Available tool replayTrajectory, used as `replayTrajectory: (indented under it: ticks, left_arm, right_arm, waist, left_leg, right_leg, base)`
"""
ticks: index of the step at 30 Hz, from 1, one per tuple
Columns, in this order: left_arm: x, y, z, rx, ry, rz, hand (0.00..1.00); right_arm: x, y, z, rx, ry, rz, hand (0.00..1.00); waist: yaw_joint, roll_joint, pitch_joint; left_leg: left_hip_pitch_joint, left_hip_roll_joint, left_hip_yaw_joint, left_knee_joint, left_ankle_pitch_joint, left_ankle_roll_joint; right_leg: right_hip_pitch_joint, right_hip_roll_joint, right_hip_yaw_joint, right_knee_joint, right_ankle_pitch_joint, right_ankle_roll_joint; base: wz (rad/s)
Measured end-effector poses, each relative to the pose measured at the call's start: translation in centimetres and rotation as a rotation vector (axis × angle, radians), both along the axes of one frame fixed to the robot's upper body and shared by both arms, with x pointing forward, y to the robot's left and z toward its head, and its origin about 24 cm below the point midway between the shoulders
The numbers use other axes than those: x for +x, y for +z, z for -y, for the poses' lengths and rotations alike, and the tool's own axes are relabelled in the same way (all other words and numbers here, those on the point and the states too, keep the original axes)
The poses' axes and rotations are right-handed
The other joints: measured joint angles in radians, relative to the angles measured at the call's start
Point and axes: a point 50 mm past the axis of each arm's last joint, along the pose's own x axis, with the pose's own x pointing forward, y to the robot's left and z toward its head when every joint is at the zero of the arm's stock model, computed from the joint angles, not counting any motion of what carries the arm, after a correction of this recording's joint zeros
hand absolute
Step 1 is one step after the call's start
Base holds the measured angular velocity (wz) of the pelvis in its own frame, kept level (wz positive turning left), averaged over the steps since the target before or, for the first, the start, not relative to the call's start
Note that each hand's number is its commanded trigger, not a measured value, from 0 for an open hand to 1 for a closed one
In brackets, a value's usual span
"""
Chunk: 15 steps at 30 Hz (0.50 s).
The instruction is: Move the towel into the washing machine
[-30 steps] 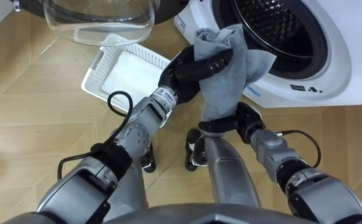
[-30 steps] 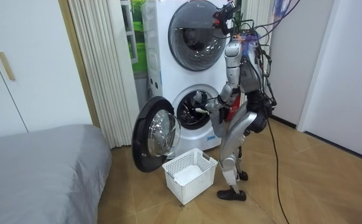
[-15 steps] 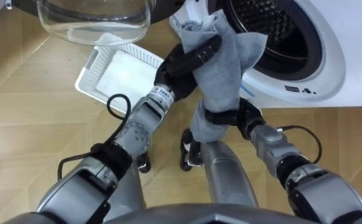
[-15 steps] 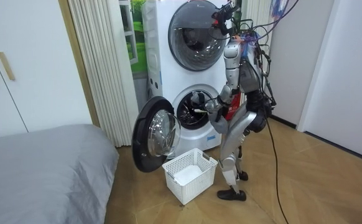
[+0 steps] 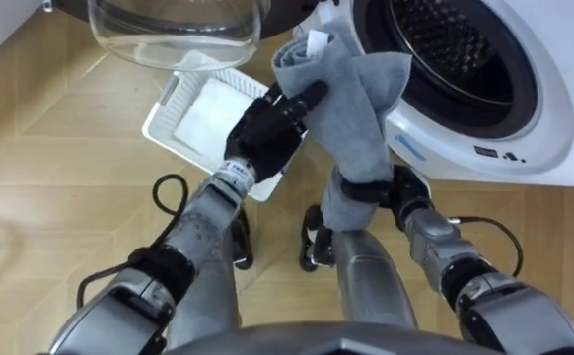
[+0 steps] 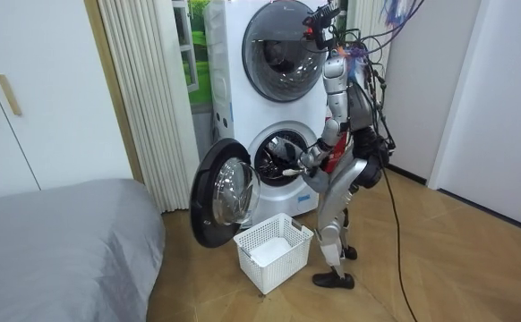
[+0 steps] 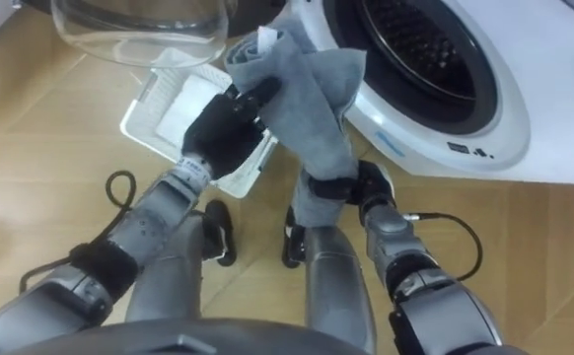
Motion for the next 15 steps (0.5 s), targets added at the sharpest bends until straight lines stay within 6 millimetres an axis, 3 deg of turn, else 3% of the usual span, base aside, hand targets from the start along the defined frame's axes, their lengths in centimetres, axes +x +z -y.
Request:
replayTrajectory:
  ticks: [4,8,15]
  left_arm:
    - [-2.3,-3.1,-3.4,0.240,0.056,-0.178,0.00]
    - [-4.1,-4.6,-5.5,0.423,0.085,-0.300,0.00]
    - [-4.4,-5.0,-5.0,0.556,0.067,-0.354,0.00]
  right_arm:
    - [-0.4,-0.2,0.9,0.021,-0.128,-0.023,1.00]
    - [-0.8,-0.4,2.2,0.056,-0.242,-0.063,1.00]
    - [-0.6,-0.2,4.0,0.107,-0.377,-0.090,1.00]
  waist:
    - [0.042,0.000,0.0000]
    - [0.070,0.004,-0.0010]
    - [0.083,0.004,0.0001]
  left_leg:
    - [0.004,-0.001,0.000,-0.020,0.004,-0.006]
    - [0.000,-0.002,-0.010,-0.025,0.006,-0.007]
    - [-0.013,-0.029,-0.023,-0.028,0.015,0.002]
  right_leg:
    - [0.000,-0.001,-0.001,-0.003,0.000,0.000]
    - [0.002,-0.004,-0.016,-0.018,0.000,0.000]
    - [-0.012,-0.026,-0.018,0.006,-0.004,0.006]
  base:
    - [0.01]
    - [0.06]
    - [0.09]
